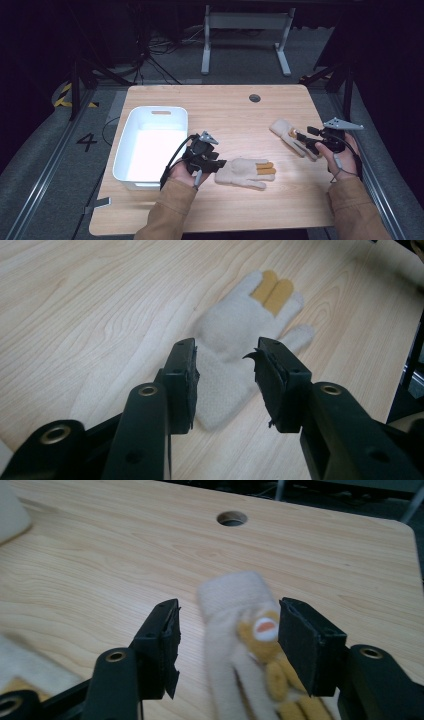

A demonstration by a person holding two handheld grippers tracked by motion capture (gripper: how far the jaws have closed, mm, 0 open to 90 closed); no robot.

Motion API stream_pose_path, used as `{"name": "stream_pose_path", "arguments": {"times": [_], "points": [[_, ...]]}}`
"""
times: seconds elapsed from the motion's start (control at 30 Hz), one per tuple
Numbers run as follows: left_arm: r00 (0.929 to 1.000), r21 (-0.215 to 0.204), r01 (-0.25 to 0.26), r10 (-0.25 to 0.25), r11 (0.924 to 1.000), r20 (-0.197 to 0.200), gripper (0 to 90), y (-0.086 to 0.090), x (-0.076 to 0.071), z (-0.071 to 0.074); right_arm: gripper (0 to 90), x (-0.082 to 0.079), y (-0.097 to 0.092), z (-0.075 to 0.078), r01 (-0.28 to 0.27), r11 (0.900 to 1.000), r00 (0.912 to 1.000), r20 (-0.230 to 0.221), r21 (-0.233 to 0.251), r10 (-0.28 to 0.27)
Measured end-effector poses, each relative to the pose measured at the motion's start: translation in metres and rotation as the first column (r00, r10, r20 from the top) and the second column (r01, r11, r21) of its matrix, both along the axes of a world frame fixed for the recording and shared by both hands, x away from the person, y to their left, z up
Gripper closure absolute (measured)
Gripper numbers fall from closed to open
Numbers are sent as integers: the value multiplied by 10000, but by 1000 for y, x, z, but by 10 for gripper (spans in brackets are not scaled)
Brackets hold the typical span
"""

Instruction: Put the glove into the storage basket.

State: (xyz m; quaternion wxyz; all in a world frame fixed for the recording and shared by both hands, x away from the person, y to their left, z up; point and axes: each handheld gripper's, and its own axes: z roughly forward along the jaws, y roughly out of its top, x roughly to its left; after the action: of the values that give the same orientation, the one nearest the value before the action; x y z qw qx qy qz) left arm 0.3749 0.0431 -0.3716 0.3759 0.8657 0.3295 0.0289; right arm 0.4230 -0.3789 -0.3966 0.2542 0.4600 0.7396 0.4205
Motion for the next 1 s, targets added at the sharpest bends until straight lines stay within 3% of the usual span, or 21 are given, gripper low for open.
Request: {"name": "stream_pose_path", "arguments": {"times": [0.13, 0.33, 0.5, 0.7, 1.0], "points": [[10000, 173, 5, -5, 9999, -22, 588, 1, -5, -4, 428, 10, -4, -8, 375, 9991, 9993, -71, -198, -376], [10000, 440, 54, -52, 9990, -59, 564, -1, -8, -10, 431, 24, -3, -20, 380, 9973, 9985, -361, -624, -403], [9999, 496, -49, 54, 9988, -99, 552, 3, -13, -13, 489, 31, -10, -26, 655, 9960, 9960, -572, -613, -691], [9998, 514, -99, 107, 9986, -165, 547, 7, -15, -14, 493, 39, -11, -36, 826, 9951, 9915, -966, -551, -876], [9991, 569, -426, 428, 9975, -34, 542, 18, -18, -16, 496, 49, -9, -46, 883, 9937, 9880, -1209, -684, -961]]}}
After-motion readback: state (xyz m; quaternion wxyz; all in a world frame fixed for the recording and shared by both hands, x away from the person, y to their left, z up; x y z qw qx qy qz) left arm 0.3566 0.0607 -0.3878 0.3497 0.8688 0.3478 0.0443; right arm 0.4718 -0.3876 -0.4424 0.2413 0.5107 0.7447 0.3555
